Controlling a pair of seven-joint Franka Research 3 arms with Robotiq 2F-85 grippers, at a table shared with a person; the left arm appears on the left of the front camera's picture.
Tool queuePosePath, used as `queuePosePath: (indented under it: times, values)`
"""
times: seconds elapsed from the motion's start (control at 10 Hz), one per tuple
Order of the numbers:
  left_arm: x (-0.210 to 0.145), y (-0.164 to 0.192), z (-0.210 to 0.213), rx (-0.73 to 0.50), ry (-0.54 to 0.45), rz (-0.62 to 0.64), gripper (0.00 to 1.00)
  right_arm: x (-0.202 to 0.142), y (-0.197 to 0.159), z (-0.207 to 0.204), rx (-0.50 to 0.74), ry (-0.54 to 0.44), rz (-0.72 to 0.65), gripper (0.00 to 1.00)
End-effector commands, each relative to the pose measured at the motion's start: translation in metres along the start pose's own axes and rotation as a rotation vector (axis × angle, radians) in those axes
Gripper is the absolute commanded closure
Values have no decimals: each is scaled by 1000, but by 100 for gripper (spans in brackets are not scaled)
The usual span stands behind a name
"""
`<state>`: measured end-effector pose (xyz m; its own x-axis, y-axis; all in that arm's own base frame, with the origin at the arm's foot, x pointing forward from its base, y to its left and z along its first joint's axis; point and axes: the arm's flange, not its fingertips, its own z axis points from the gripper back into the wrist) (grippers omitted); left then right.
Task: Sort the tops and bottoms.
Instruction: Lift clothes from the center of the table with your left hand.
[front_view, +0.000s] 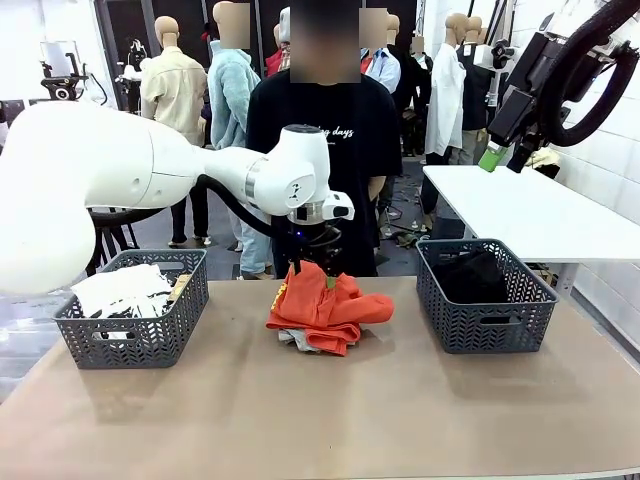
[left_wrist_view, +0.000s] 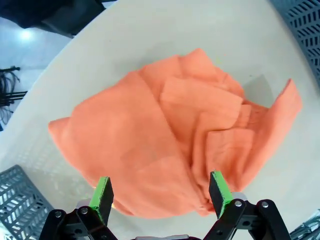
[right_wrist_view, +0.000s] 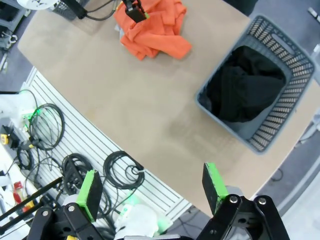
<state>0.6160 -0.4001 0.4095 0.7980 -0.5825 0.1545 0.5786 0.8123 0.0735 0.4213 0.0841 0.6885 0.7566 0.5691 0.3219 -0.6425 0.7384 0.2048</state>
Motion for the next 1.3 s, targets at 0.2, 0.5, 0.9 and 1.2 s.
queuePosePath:
  times: [0.2, 0.5, 0.9, 1.2]
  values:
    - [7, -16, -1, -61, -2, 22, 0, -2, 1, 1, -4, 11, -6, 0]
    - [4, -16, -18, -77, 34, 42, 0, -2, 1, 1, -4, 11, -6, 0]
    - [4, -12, -32, -71, 44, 32, 0, -2, 1, 1, -4, 11, -6, 0]
    - [3, -10, -30, -74, 25, 18, 47, -2, 1, 1, -4, 11, -6, 0]
